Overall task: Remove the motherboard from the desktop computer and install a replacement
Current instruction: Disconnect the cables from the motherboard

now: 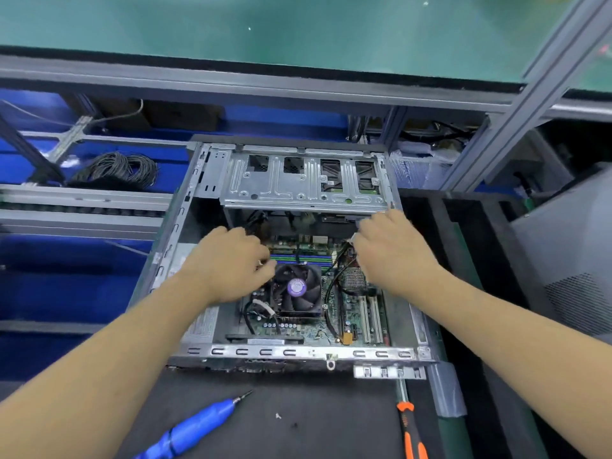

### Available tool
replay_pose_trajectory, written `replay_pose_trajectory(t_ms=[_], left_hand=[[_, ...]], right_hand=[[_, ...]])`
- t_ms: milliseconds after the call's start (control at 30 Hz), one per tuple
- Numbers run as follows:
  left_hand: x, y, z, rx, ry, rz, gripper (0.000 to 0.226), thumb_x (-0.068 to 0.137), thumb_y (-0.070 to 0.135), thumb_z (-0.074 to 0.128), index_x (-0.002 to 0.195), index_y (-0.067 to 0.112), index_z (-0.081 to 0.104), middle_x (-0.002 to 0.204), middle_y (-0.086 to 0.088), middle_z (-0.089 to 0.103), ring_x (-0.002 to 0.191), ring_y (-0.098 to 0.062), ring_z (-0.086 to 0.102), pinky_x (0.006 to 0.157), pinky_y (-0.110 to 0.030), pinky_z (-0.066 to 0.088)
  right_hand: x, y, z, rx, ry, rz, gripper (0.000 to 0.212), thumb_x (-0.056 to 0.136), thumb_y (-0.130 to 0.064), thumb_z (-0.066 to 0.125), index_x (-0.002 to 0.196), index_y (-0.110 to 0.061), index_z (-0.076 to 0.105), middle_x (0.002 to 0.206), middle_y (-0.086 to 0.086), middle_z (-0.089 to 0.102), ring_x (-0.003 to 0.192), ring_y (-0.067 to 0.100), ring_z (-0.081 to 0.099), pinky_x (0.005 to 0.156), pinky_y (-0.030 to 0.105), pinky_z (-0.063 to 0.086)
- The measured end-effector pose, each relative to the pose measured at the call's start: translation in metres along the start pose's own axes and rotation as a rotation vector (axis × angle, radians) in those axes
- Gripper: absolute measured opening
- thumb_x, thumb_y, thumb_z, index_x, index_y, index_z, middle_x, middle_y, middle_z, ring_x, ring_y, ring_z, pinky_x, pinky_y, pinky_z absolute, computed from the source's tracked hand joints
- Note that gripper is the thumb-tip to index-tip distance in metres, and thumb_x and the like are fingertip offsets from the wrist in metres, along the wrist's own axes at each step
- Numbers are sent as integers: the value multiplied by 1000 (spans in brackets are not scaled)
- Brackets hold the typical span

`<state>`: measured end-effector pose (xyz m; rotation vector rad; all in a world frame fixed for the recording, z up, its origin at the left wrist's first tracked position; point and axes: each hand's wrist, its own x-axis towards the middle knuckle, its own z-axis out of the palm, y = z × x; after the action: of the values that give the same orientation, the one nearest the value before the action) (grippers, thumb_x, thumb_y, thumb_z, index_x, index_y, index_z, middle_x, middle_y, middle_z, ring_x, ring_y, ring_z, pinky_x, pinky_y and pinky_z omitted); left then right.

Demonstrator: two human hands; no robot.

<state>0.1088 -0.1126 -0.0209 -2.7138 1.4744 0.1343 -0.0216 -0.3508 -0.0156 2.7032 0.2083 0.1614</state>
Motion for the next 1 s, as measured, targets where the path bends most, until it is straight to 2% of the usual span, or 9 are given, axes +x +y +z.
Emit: replay_pose_trajectory(t_ms=[67,133,200,333,467,600,667,800,1000], left_hand=[[1,2,4,-170,94,-81,28,97,44,40,86,25,56,87,5,61,90,-23,57,80,-39,48],[4,-1,5,-245,141,-161,24,93,42,44,84,25,59,85,6,61,86,-22,58,76,-38,51],[5,-4,9,-284,162,-205,23,90,41,43,78,26,55,81,7,60,80,-19,58,70,-35,52],[6,-4,13,-286,153,-213,20,86,38,44,70,27,48,74,9,58,72,-15,55,62,-31,46],[8,-5,14,-264,149,-209,20,87,38,43,73,26,51,72,8,58,68,-10,53,59,-29,44],[10,-6,17,-240,151,-216,22,87,39,41,74,25,52,72,8,57,67,-10,52,59,-29,41],[11,-6,19,-235,168,-217,25,87,41,39,74,25,54,72,8,57,65,-8,51,57,-29,38],[12,-6,20,-228,171,-209,25,87,41,38,73,27,53,71,10,56,64,-8,51,56,-29,37],[13,-6,20,-210,158,-201,25,87,40,38,69,27,50,68,10,54,63,-7,50,52,-28,32]], right_hand=[[9,-9,-1,-44,-356,-278,11,87,-11,58,89,-14,68,91,7,67,87,28,60,78,39,43],[16,-14,2,-137,-654,-229,20,96,-12,50,104,-15,68,110,9,67,103,29,58,90,41,45],[21,-18,8,-267,-758,-170,26,99,-13,47,115,-14,67,122,10,63,111,31,55,98,43,41],[23,-22,25,-486,-819,-200,34,101,-27,49,133,-19,58,136,11,55,126,32,47,109,51,29],[28,-31,41,-485,-893,-104,33,101,-21,45,130,-15,58,129,16,57,117,37,50,99,57,36],[38,-34,50,-414,-837,-42,24,92,-3,46,105,-10,65,97,12,61,80,33,55,70,48,42],[41,-32,55,-407,-825,-34,29,82,6,45,95,-10,66,86,10,60,66,29,51,60,42,41],[45,-30,67,-387,-840,-15,47,61,12,30,86,-10,64,80,6,57,60,22,46,56,36,35],[46,-27,78,-398,-792,49,42,73,17,45,89,-14,70,81,-4,62,71,19,52,59,32,29]])
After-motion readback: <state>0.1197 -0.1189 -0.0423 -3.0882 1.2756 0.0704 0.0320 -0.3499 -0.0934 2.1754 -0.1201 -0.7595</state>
